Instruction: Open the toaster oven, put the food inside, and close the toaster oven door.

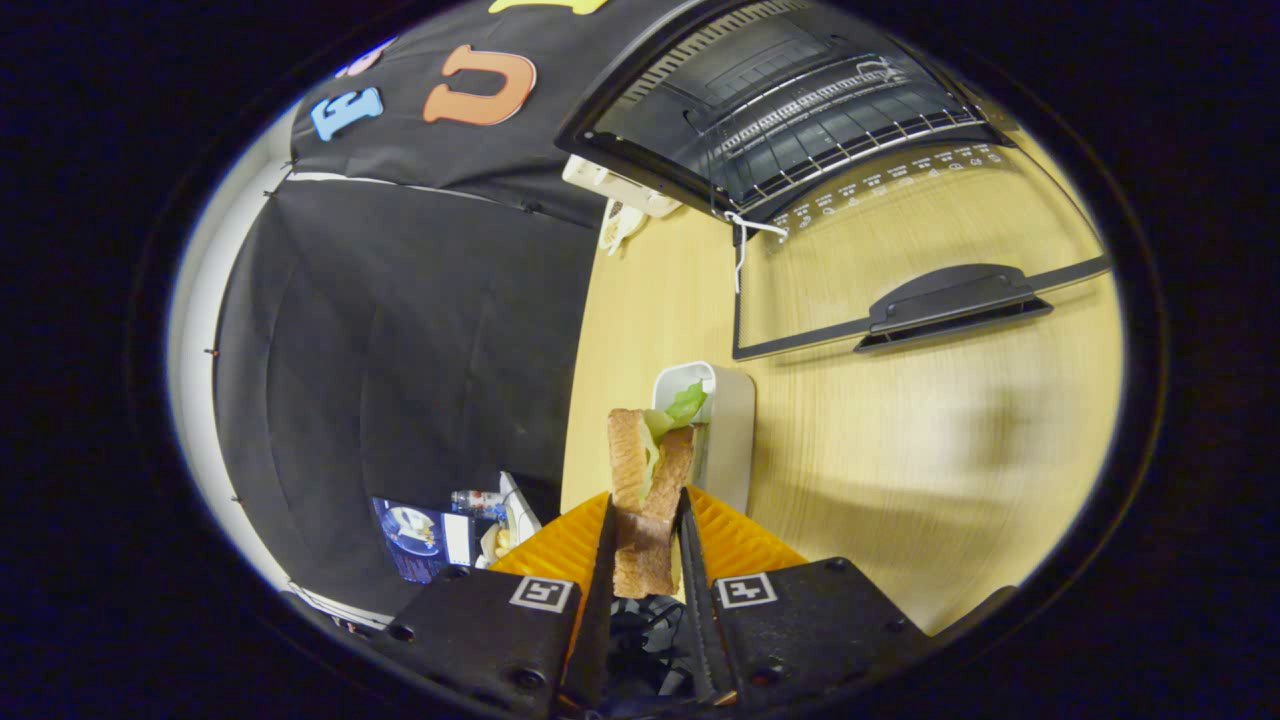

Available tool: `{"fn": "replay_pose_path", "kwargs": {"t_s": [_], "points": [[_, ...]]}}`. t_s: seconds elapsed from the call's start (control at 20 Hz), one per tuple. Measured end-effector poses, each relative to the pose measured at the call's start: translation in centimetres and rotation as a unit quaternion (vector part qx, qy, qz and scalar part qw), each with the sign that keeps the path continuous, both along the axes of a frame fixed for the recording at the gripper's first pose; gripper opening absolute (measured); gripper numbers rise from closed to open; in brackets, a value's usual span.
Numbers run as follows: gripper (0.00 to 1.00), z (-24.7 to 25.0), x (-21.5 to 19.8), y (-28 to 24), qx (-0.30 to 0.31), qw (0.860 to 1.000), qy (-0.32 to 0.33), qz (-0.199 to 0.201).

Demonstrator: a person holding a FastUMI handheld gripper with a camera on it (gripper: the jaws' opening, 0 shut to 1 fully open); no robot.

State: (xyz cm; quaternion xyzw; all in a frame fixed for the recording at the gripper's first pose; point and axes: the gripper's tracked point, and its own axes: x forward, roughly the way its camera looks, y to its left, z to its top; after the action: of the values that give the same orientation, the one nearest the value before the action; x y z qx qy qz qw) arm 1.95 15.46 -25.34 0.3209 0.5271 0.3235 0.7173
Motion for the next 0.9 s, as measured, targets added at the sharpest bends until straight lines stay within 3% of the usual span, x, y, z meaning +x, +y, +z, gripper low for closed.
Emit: {"fn": "replay_pose_path", "kwargs": {"t_s": [0.3,0.65,0.9], "points": [[0.39,3.7,1.3,0.1,0.082,0.994,-0.062,-0.024],[0.38,3.9,3.2,-1.0,0.098,0.988,-0.106,-0.052],[0.38,4.8,6.8,-2.9,0.119,0.972,-0.151,-0.135]]}}
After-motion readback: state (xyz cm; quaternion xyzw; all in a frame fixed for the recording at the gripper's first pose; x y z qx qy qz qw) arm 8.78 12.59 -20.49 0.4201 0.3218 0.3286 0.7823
